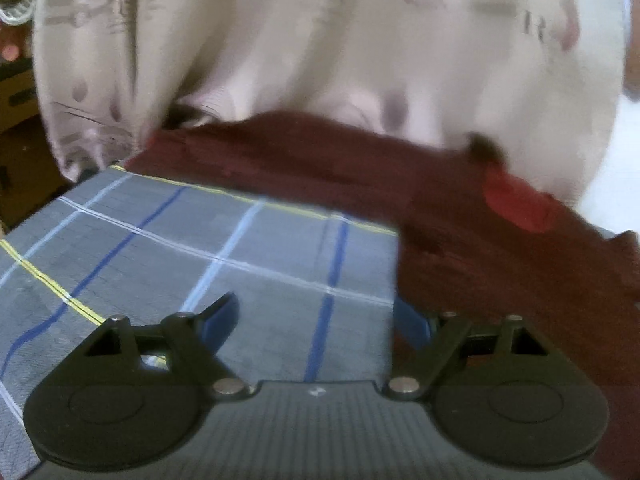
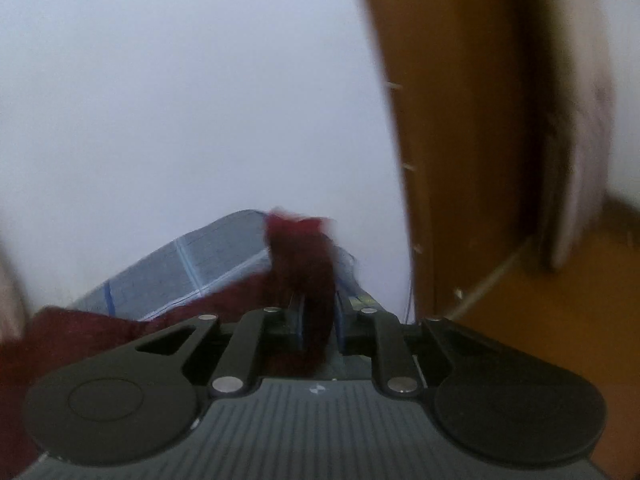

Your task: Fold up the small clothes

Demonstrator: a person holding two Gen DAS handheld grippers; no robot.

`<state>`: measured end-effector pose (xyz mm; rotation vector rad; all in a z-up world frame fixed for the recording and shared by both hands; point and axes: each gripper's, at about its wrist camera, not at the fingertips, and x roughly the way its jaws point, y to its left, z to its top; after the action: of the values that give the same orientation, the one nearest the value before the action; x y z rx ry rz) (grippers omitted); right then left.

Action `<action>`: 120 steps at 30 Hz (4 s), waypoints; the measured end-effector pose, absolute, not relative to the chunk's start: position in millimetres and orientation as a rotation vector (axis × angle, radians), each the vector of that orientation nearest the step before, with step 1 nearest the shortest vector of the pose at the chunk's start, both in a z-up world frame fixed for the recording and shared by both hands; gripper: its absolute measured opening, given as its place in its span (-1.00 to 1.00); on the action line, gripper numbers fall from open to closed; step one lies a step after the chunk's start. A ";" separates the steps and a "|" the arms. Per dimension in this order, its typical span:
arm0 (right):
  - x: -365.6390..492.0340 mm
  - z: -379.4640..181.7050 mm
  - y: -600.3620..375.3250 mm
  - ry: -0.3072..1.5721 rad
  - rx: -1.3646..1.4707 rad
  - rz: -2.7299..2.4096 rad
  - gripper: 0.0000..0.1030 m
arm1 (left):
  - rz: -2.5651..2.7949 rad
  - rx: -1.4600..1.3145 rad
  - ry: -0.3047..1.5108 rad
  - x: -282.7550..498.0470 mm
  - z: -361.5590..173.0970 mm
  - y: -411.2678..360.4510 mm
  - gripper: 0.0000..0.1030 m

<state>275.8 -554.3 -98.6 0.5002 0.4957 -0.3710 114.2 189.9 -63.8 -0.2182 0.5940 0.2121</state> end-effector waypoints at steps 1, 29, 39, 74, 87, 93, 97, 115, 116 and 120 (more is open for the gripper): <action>263.3 -97.8 -554.2 0.459 0.555 -0.328 -0.57 | 0.182 -0.231 0.593 111.3 -64.4 191.4 0.64; 59.3 -130.4 -345.0 0.859 0.642 0.532 -0.67 | -0.248 -0.393 0.848 79.5 -108.3 158.9 -0.79; 43.5 -101.8 -357.9 0.769 0.727 0.567 -0.72 | -0.250 -0.409 0.777 42.6 -70.8 151.2 -0.84; 61.9 -124.0 -341.6 0.833 0.701 0.646 -0.75 | -0.298 -0.558 0.789 58.0 -95.5 169.4 -0.84; 11.8 -93.9 -358.2 0.806 0.805 0.685 -0.75 | -0.234 -0.468 0.809 -0.7 -87.8 168.2 -0.74; 1.1 -115.4 -377.8 0.851 0.804 0.583 -0.13 | -0.109 -0.547 0.618 -33.1 -57.4 194.4 0.46; 12.1 -80.1 -412.0 0.685 0.782 0.504 0.73 | -0.106 -0.496 0.453 -27.3 -28.6 178.2 0.95; 252.3 -131.4 -633.0 0.408 1.098 -0.051 0.71 | -0.059 -0.568 0.482 89.3 -97.8 124.0 0.95; 261.6 -135.5 -642.7 0.412 1.104 -0.069 0.71 | -0.042 -0.552 0.481 91.4 -100.8 122.5 0.95; 298.9 -158.2 -671.6 0.435 1.131 -0.112 0.72 | -0.025 -0.502 0.497 93.4 -112.6 117.9 0.95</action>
<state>298.9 -671.6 -158.2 1.1314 0.4348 -0.1124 93.4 117.9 -112.6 -0.5017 0.4965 -0.0252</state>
